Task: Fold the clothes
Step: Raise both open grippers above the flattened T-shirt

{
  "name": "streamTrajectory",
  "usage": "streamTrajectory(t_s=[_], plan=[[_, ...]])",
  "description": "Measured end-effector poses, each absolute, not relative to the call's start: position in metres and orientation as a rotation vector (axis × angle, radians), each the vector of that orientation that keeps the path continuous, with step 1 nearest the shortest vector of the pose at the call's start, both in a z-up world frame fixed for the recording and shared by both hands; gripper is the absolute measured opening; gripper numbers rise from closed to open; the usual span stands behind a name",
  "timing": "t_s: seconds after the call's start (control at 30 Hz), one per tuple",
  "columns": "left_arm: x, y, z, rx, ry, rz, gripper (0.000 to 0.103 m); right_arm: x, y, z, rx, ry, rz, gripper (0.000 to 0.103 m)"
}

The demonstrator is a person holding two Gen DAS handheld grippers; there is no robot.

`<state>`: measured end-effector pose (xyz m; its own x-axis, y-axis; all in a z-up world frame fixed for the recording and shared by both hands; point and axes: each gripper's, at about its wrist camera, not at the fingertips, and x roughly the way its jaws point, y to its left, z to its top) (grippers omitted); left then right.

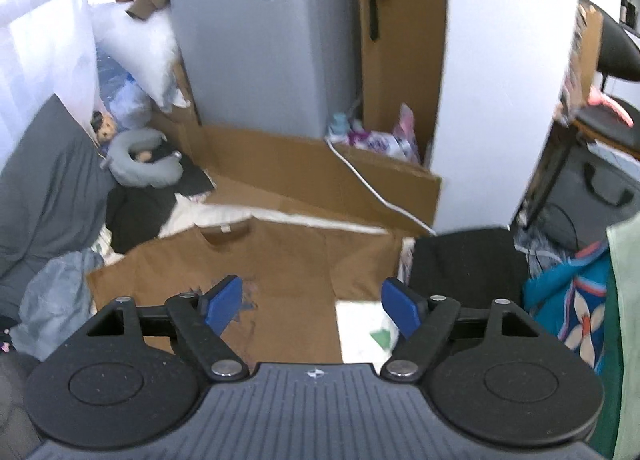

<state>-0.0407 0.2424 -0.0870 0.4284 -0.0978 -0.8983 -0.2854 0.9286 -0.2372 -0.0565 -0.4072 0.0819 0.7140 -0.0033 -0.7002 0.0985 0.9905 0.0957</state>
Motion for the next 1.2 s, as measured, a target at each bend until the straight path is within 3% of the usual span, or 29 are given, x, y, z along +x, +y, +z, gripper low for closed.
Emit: streamTrajectory(t_s=[0.27, 0.67, 1.1, 1.2], plan=[[-0.014, 0.252, -0.075, -0.307, 1.109, 0.091, 0.060, 0.003, -0.357, 0.097, 0.122, 0.801, 0.004, 0.085], [0.041, 0.269, -0.065, -0.295, 1.069, 0.078, 0.061, 0.065, -0.293, 0.060, 0.117, 0.820, 0.088, 0.085], [0.090, 0.290, -0.130, -0.327, 1.027, 0.165, 0.060, 0.115, -0.237, -0.070, 0.164, 0.796, 0.177, 0.087], [0.104, 0.295, -0.147, -0.312, 1.018, 0.155, 0.055, 0.122, -0.225, -0.114, 0.215, 0.844, 0.206, 0.087]])
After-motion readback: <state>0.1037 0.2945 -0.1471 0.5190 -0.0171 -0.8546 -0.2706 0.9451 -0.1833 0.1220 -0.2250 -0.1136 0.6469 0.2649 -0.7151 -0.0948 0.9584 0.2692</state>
